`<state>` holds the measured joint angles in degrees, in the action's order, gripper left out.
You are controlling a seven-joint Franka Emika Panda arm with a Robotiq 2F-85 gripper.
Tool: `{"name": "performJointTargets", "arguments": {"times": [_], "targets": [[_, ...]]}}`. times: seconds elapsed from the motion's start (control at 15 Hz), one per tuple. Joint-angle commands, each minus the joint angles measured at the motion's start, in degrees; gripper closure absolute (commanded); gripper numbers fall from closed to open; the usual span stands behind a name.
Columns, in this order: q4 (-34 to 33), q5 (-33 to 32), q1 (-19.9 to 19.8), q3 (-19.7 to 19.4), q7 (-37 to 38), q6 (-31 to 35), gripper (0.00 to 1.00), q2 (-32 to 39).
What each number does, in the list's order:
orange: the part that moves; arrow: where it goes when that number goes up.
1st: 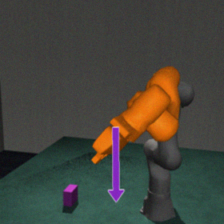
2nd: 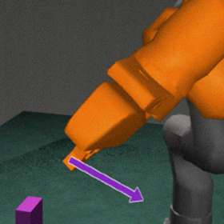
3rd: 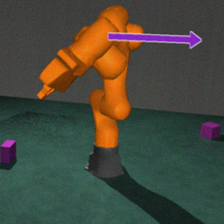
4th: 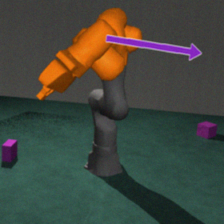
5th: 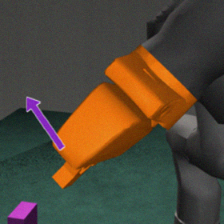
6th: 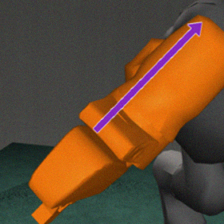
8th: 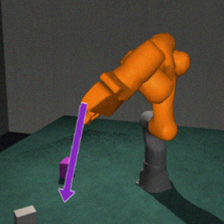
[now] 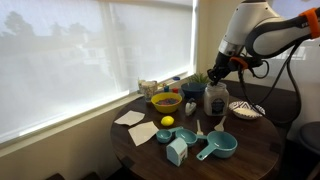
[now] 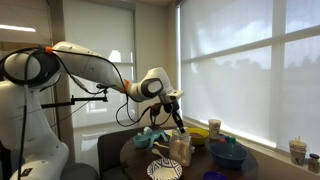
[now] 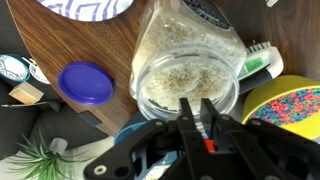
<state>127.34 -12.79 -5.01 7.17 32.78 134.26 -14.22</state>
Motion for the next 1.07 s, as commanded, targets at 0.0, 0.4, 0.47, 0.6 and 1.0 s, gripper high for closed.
{"name": "performJointTargets", "arguments": {"times": [0.0,0.4,0.47,0.6,1.0], "targets": [[-0.1,1.8,1.2,-0.9,-2.2,0.6,0.6,1.1],[0.0,2.9,1.7,-1.2,-4.7,-0.5,0.59,2.4],[-0.2,3.2,1.8,-1.3,-5.1,-0.7,0.61,2.5],[-0.2,3.7,2.0,-1.5,-6.0,-0.8,0.66,2.7],[-0.3,4.0,1.8,-1.8,-6.6,-3.8,0.57,3.5]]}}
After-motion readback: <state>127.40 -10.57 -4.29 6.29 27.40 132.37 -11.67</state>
